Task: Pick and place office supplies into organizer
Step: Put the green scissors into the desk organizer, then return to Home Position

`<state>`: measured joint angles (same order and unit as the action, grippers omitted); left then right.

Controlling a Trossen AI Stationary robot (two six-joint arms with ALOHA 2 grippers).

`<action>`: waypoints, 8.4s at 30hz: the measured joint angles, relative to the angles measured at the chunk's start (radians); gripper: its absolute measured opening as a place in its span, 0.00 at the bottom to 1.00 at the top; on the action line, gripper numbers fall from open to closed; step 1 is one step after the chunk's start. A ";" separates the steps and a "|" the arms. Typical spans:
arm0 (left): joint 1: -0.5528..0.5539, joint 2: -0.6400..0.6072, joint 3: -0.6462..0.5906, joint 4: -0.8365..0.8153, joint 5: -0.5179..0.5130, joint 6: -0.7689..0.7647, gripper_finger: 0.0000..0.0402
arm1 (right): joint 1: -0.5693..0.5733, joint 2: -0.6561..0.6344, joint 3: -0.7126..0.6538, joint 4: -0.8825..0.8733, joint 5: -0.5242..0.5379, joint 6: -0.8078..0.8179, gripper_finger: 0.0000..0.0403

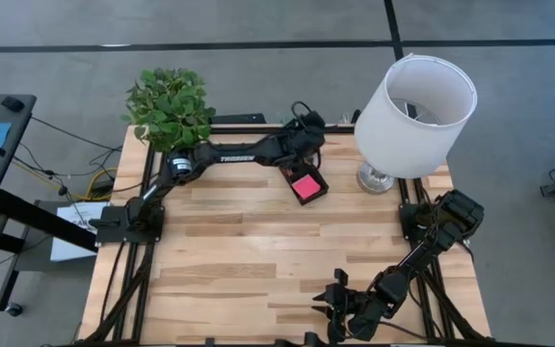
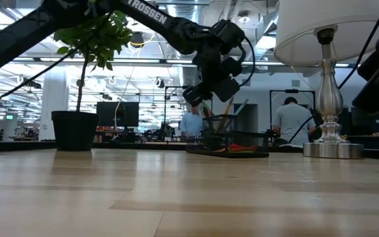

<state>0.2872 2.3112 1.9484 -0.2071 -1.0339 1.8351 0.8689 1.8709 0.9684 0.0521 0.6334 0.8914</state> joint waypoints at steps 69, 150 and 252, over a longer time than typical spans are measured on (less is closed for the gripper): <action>-0.663 -0.659 -0.008 -1.363 0.139 -2.209 0.48 | 0.232 -0.351 0.000 0.060 0.300 -0.377 0.24; -1.769 -1.384 -1.502 -1.293 -0.539 -4.215 0.48 | -0.162 -1.558 -0.958 0.556 -0.953 -0.787 0.24; -0.966 -2.052 -1.937 0.580 1.049 -1.839 0.48 | -0.289 -1.858 -0.958 -0.012 -0.896 -0.988 0.24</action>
<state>-0.6790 0.2587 0.0117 0.3727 0.0150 -0.0038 0.5800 0.0128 0.0105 0.0402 -0.2630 -0.0963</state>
